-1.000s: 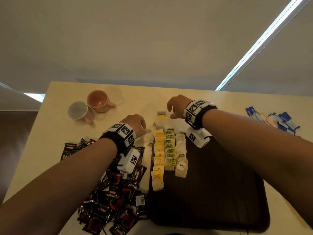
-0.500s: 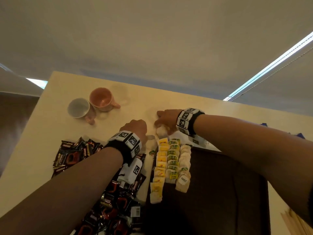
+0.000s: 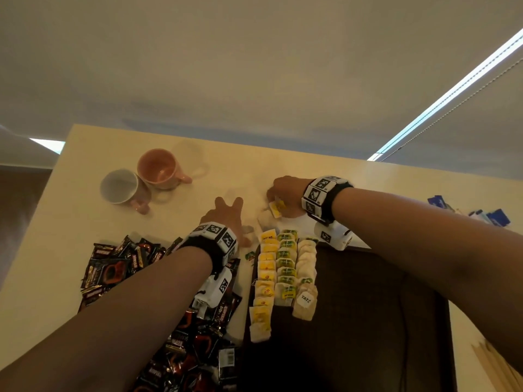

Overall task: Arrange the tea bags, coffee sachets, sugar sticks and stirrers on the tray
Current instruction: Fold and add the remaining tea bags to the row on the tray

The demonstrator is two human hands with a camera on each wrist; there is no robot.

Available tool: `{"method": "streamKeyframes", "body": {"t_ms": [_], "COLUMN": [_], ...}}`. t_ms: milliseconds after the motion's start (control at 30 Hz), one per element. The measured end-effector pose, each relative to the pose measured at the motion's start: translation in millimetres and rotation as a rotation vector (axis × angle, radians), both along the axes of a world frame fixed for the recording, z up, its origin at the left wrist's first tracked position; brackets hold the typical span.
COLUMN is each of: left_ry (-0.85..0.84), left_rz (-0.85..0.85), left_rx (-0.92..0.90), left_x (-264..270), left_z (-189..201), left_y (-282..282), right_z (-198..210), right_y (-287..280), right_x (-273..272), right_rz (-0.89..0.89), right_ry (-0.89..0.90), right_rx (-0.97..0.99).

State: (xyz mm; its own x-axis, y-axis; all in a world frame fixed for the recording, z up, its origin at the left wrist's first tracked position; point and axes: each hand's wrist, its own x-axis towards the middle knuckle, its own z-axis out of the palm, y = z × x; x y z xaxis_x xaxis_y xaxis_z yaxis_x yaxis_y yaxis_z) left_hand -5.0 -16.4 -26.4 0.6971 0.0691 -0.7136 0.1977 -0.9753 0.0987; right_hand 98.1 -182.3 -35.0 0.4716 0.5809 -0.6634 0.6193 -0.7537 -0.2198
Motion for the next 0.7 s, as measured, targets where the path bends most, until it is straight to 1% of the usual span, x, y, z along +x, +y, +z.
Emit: {"method": "streamKeyframes", "body": {"t_ms": [67,167,300,400,500,700], "left_ry": [-0.014,-0.032,-0.067,-0.087,-0.107,0.019], "left_rz": [-0.013,-0.034,0.034,0.109,0.16,0.029], "left_rx": [-0.02,-0.057,-0.114,-0.161,-0.188,-0.126], "left_x": [3,6,3,2,2,0], "left_z": [0,-1,-7,-11,-9,-8], "left_y": [0,2,11,20,22,17], "right_z": [2,7,7,6,4,5], "right_y": [1,7,17,24,26,15], "right_x": [-4,-10,-13,-14,-9,6], "right_rz": [0.022,0.13,0.249,0.277,0.253,0.066], "right_ry": [-0.001,0.012,0.057,0.049,0.043,-0.004], "right_rx": [0.02,0.042,0.039,0.025,0.04,0.087]}}
